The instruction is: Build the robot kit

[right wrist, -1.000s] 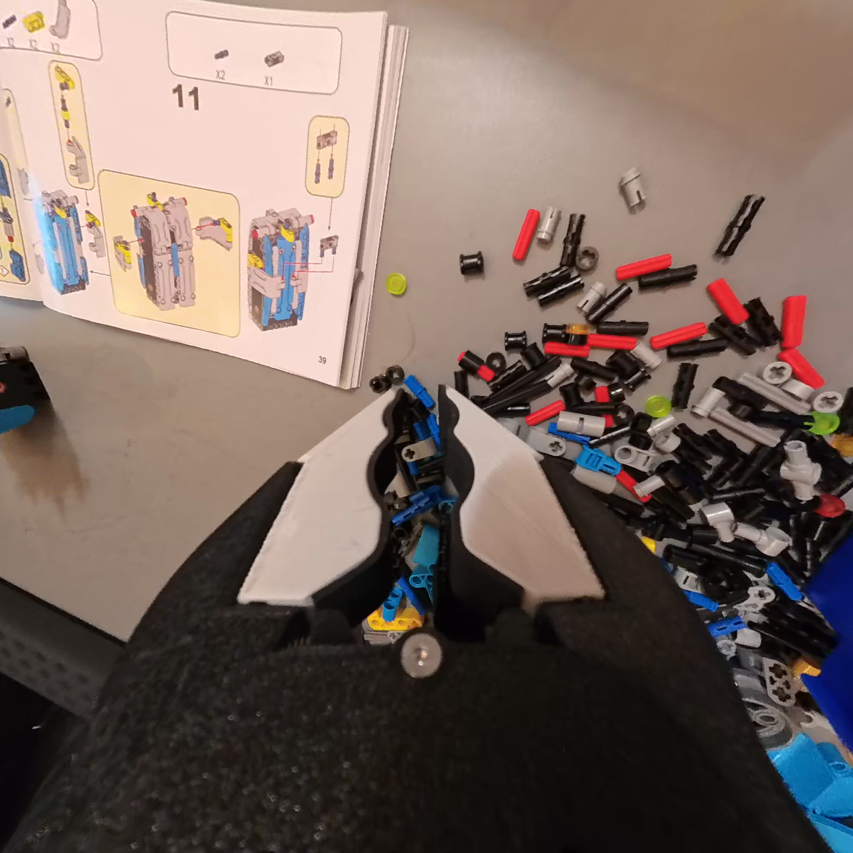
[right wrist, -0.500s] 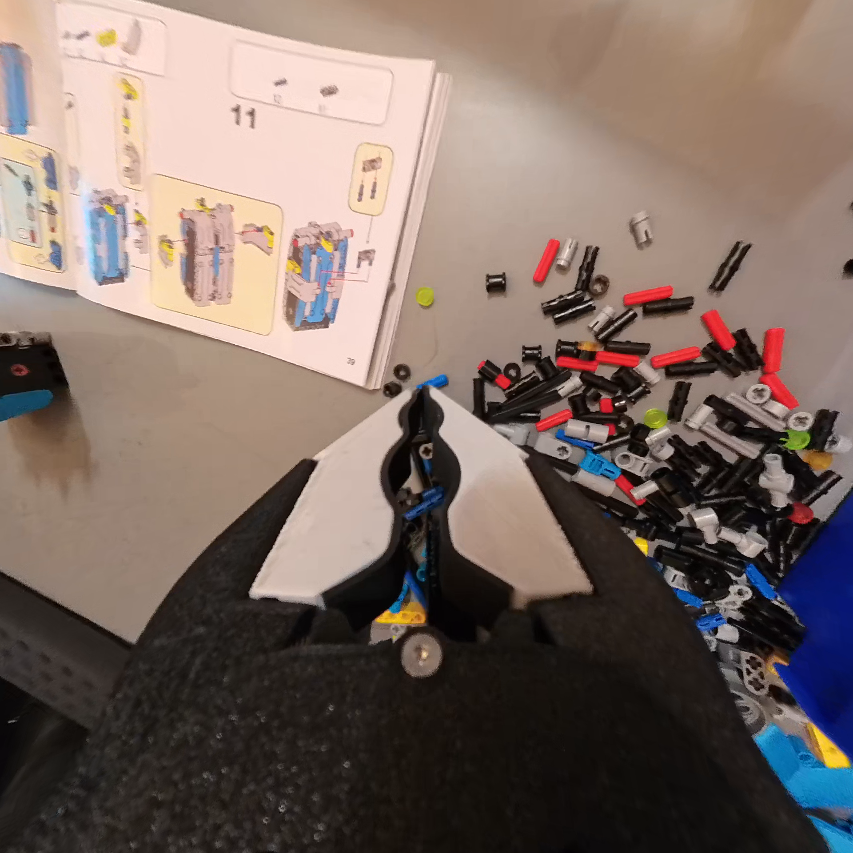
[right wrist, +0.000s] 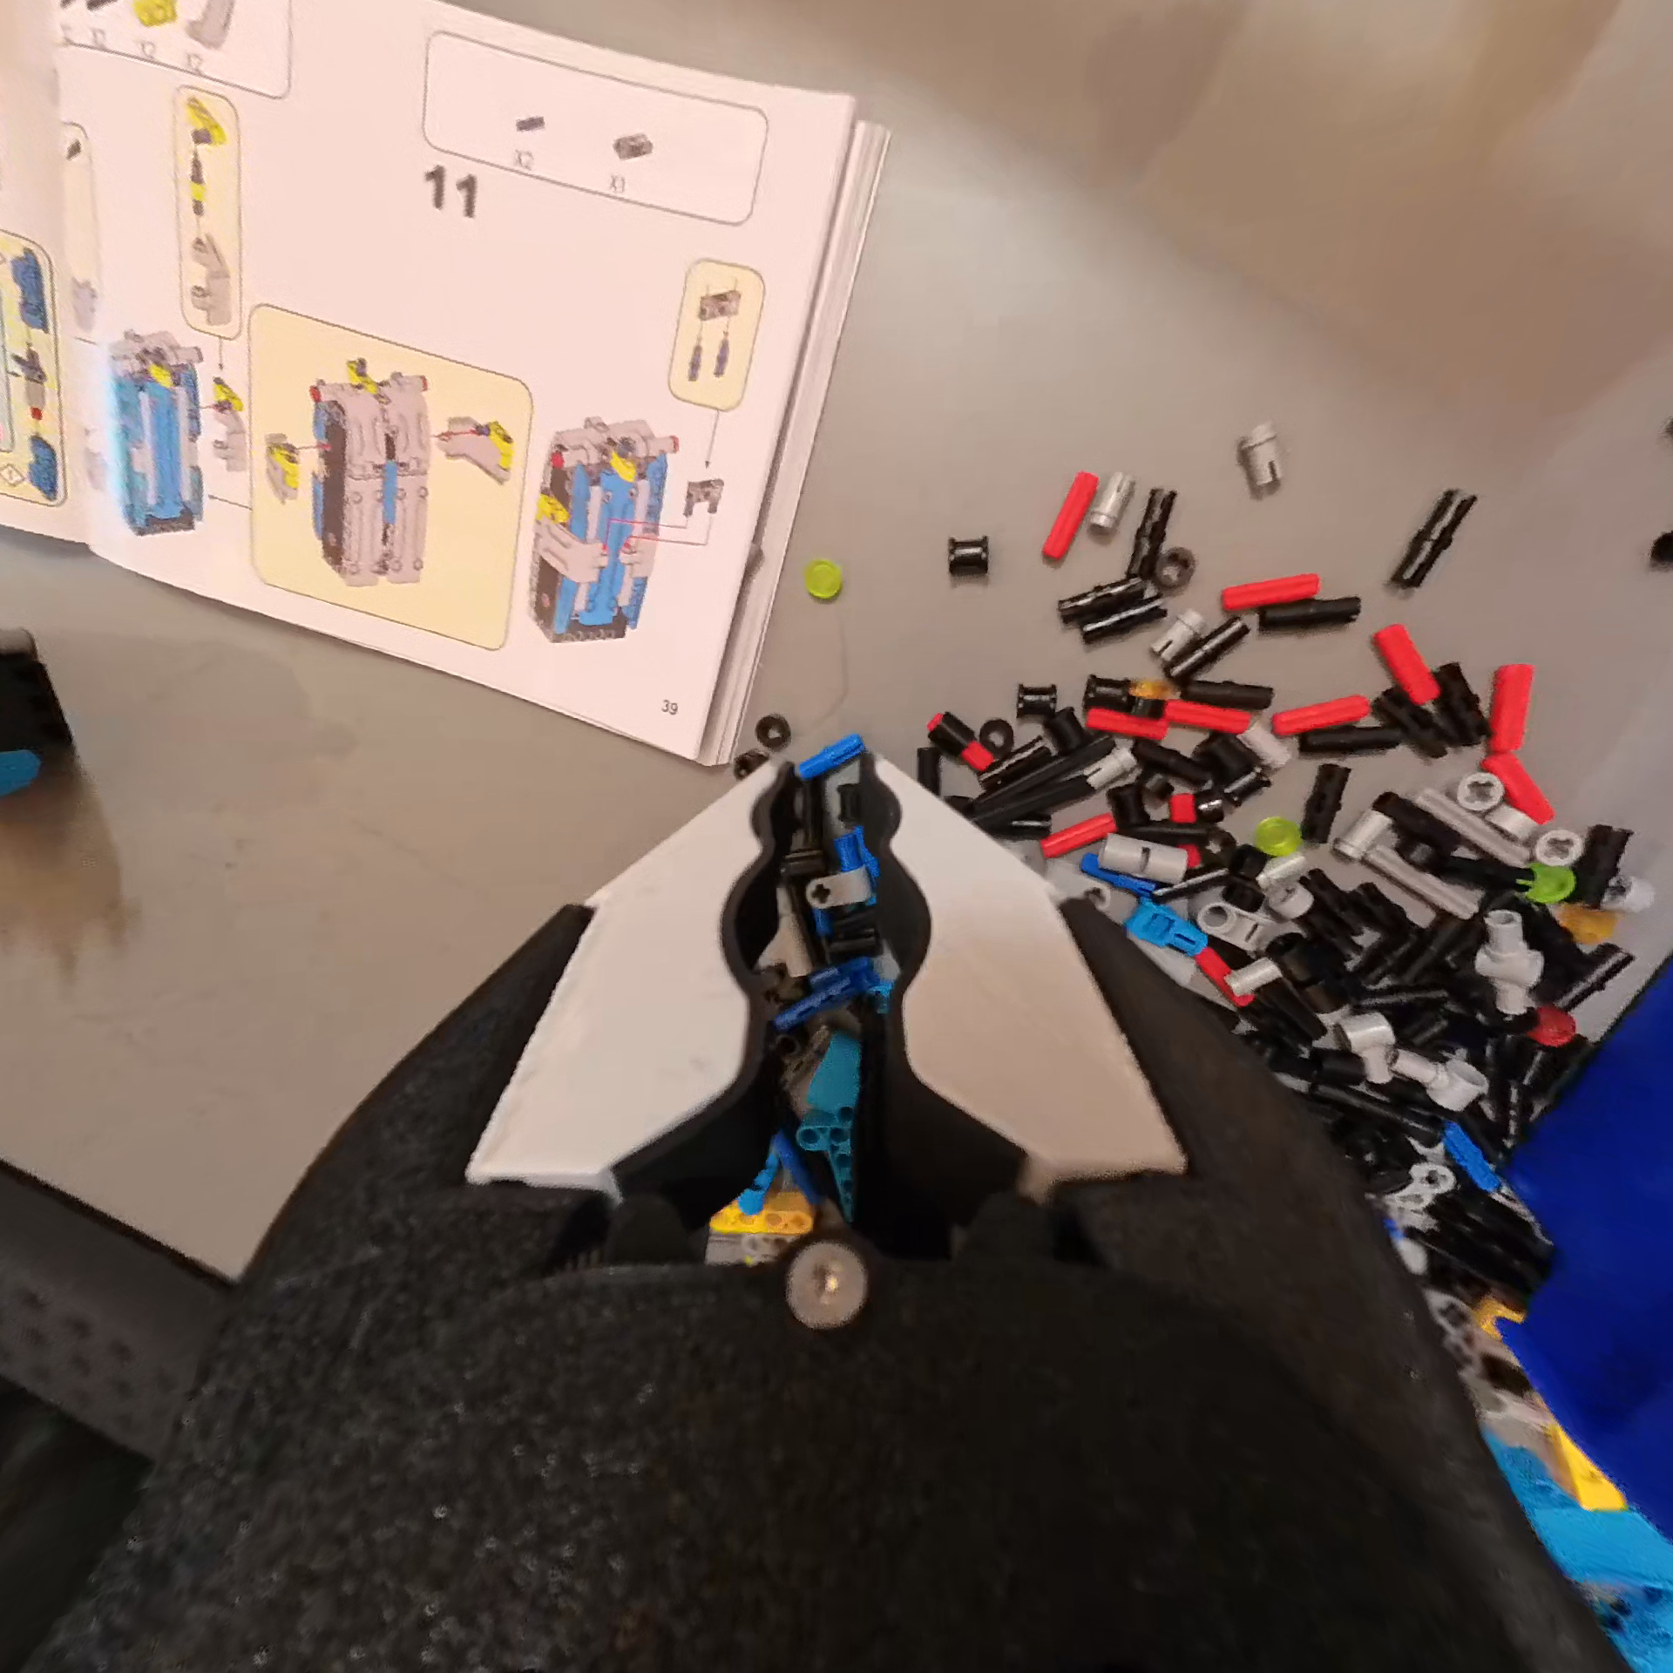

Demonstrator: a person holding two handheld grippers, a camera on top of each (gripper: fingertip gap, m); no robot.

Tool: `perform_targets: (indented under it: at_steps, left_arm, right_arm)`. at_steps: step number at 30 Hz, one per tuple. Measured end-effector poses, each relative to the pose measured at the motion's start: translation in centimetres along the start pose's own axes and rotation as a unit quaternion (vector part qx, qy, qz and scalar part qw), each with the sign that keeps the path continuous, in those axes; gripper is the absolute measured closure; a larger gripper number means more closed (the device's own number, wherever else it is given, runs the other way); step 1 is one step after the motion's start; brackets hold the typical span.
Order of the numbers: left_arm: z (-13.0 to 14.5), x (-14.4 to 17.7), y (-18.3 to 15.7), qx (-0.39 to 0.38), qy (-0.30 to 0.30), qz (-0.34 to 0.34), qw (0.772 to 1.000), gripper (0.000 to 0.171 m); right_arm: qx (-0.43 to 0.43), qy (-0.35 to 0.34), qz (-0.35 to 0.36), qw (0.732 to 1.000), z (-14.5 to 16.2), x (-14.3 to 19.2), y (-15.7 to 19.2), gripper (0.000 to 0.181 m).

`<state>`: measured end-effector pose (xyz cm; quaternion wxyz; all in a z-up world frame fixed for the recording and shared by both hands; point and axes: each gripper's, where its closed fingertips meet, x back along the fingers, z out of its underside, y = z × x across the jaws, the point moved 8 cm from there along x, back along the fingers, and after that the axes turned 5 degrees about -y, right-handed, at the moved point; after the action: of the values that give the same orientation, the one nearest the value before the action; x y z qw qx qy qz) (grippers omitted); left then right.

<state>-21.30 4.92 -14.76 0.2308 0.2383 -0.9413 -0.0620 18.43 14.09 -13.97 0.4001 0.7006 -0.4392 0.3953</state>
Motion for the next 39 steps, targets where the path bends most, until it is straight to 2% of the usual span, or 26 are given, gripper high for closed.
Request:
perform_targets:
  at_steps: [5,7,16,17,19,21,25,29,35,37,39]
  left_arm:
    - [0.0,0.0,0.0,0.0,0.0,0.0,1.0,0.121]
    - [0.0,0.0,0.0,-0.001,0.0,0.0,1.0,0.121]
    - [0.0,0.0,-0.1,-0.002,0.0,0.0,1.0,0.121]
    - [0.0,0.0,-0.1,-0.002,0.001,0.0,1.0,0.121]
    - [0.0,0.0,-0.1,-0.002,0.001,0.0,1.0,0.121]
    - [0.0,0.0,-0.1,-0.001,0.001,0.0,1.0,0.121]
    - [0.0,0.0,-0.1,-0.003,0.002,0.0,1.0,0.121]
    - [0.0,0.0,-0.1,-0.003,0.002,0.0,1.0,0.121]
    - [0.1,0.0,-0.1,-0.004,0.003,0.001,1.0,0.121]
    - [0.0,0.0,-0.1,-0.003,0.002,0.001,1.0,0.121]
    - [0.1,0.0,-0.1,-0.004,0.002,0.0,1.0,0.121]
  right_arm:
    - [0.0,0.013,0.003,1.0,0.1,-0.9,-0.1,0.167]
    - [0.004,0.016,0.025,1.0,0.0,-1.0,-0.4,0.181]
    - [0.023,-0.006,0.021,0.999,-0.3,-0.2,-0.2,0.181]
    - [0.023,-0.018,0.017,0.999,-0.5,0.1,-0.1,0.181]
    - [0.011,-0.024,0.0,1.0,-0.7,0.0,0.1,0.164]
    - [0.009,-0.015,-0.003,1.0,-0.6,-0.5,0.2,0.161]
    - [0.002,-0.015,0.003,1.0,-0.9,-0.9,0.4,0.163]
    - [0.01,0.001,0.025,1.0,-0.7,-1.4,0.3,0.177]
    - [0.021,0.004,0.033,0.999,-0.6,-1.3,0.6,0.178]
    - [0.027,-0.004,0.014,1.0,-0.7,-0.6,1.0,0.178]
    - [0.066,-0.013,-0.073,0.995,-0.4,0.7,2.9,0.177]
